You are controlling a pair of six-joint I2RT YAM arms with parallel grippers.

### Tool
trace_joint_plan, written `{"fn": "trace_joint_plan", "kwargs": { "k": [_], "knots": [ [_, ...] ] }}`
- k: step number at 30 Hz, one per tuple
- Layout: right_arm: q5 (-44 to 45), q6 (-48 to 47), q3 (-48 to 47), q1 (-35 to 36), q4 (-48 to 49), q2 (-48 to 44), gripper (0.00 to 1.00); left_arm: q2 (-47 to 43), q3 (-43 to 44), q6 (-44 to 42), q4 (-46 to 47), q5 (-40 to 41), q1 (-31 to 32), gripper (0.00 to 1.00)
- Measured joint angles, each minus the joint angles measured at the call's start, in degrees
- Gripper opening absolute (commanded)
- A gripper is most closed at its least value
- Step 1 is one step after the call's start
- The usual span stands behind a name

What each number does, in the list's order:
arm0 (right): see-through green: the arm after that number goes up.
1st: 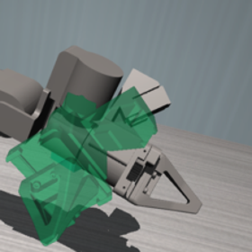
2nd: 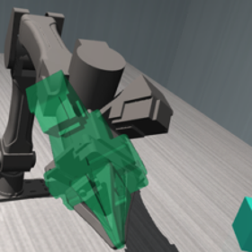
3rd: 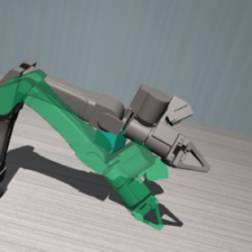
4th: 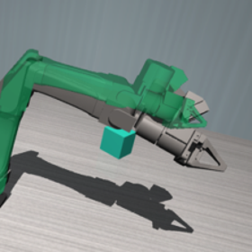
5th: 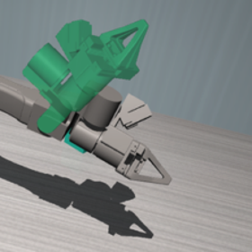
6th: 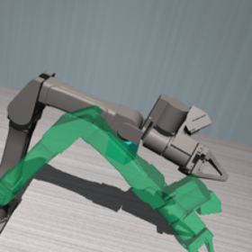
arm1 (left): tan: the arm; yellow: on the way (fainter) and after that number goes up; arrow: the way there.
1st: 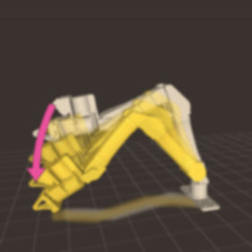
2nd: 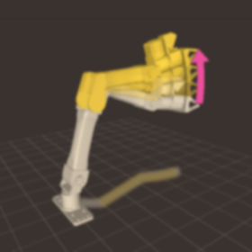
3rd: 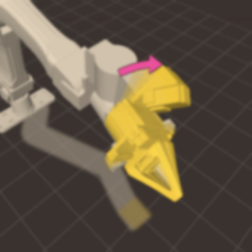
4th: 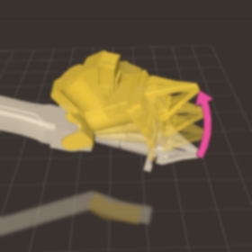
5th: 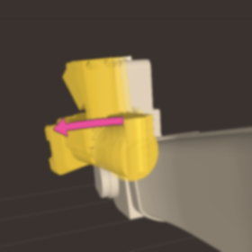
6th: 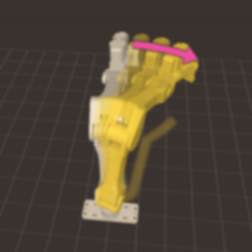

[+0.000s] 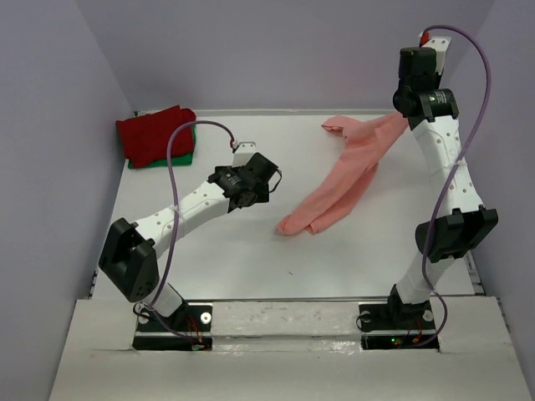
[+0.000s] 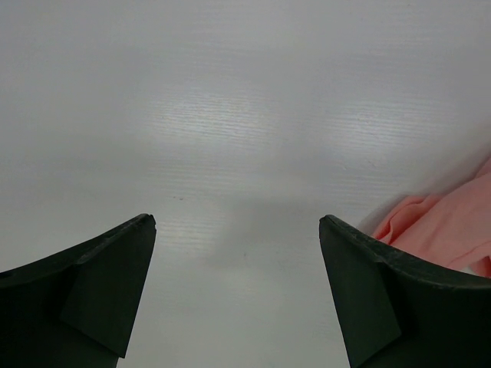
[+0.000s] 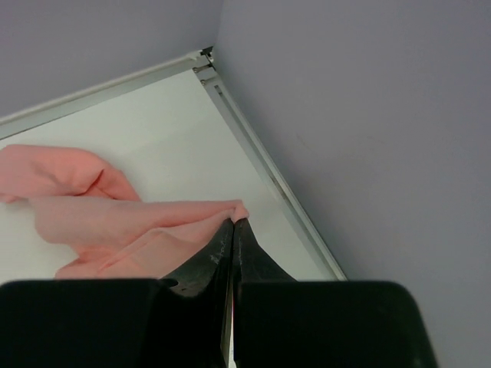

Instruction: Fold and stack the t-shirts

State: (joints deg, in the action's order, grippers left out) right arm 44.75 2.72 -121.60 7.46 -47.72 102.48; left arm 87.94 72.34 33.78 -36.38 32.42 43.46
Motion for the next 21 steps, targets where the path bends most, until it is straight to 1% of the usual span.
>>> {"fn": "trace_joint_plan", "kwargs": {
  "k": [4,10,17,21],
  "knots": [
    [0.28,2.34,3.82,0.13,-0.09,-2.93,0.00,-1.22,-0.68,0.63,0.57,-1.81,2.01,0.98],
    [-1.31,4.35,8.68,0.11,-0.74,-3.02,0.00,-2.67,-3.17,1.31,2.47,-5.95,4.13,0.99],
    [-3.23,4.61,8.96,0.11,-0.87,-3.04,0.00,-2.67,-7.28,4.17,6.49,-10.45,11.04,0.99],
    [-4.07,4.61,8.96,0.11,-0.83,-3.04,0.00,-2.67,-9.77,5.70,9.31,-12.98,12.09,0.99]
  ]
}}
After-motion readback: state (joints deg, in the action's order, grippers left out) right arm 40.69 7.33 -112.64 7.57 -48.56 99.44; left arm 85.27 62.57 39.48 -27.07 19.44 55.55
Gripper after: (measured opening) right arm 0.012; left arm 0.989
